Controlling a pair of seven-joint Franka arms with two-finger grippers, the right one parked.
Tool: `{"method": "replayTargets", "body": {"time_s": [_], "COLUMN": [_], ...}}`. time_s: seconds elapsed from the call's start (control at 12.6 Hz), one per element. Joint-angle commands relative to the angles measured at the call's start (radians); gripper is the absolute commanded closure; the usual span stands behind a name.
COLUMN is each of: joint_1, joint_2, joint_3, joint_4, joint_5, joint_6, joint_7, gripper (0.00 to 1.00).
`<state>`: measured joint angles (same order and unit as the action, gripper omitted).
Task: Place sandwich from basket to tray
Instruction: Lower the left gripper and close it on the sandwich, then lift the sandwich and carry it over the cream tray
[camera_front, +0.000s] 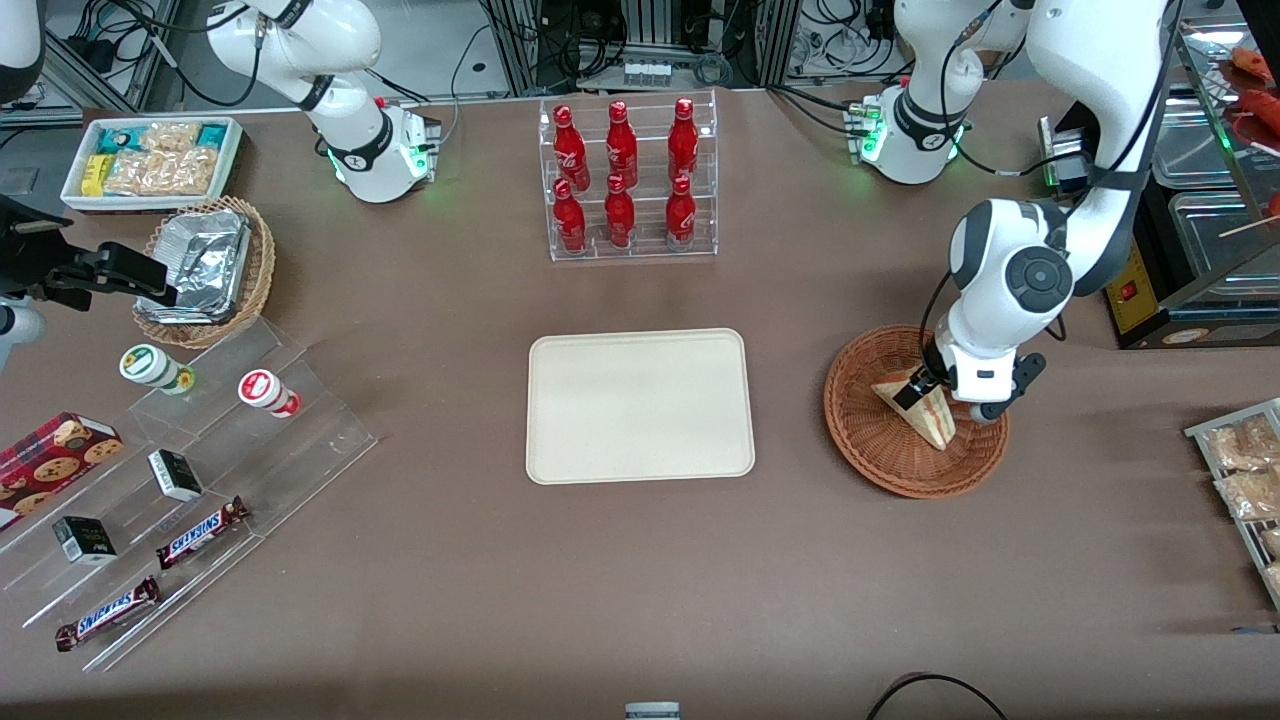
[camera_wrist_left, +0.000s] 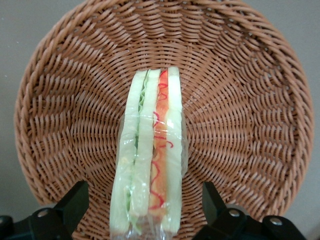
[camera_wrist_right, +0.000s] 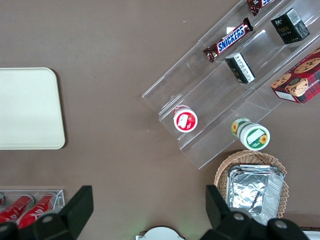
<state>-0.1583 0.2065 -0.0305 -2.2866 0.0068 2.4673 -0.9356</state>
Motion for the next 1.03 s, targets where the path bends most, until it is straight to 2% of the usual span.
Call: {"method": "replayTargets", "body": {"time_s": [0.0, 0.08, 0.32, 0.63, 0.95], "joint_1": [-0.006, -0.004, -0.001, -0.007, -0.041], "joint_2": [0.033, 0.033, 0.005, -0.004, 0.016], "joint_3": [0.0, 0.0, 0.001, 0.0, -0.011], "joint_4": [0.004, 0.006, 0.036, 0.197, 0.315], "joint_5": [0.013, 0.013, 0.013, 0.012, 0.009], "joint_6": [0.033, 0.03, -0.025, -0.269, -0.384], "joint_7": [-0.083, -0.083, -0.057, 0.015, 0.078], "gripper": [0.69, 1.0, 1.0, 1.0, 1.0]}}
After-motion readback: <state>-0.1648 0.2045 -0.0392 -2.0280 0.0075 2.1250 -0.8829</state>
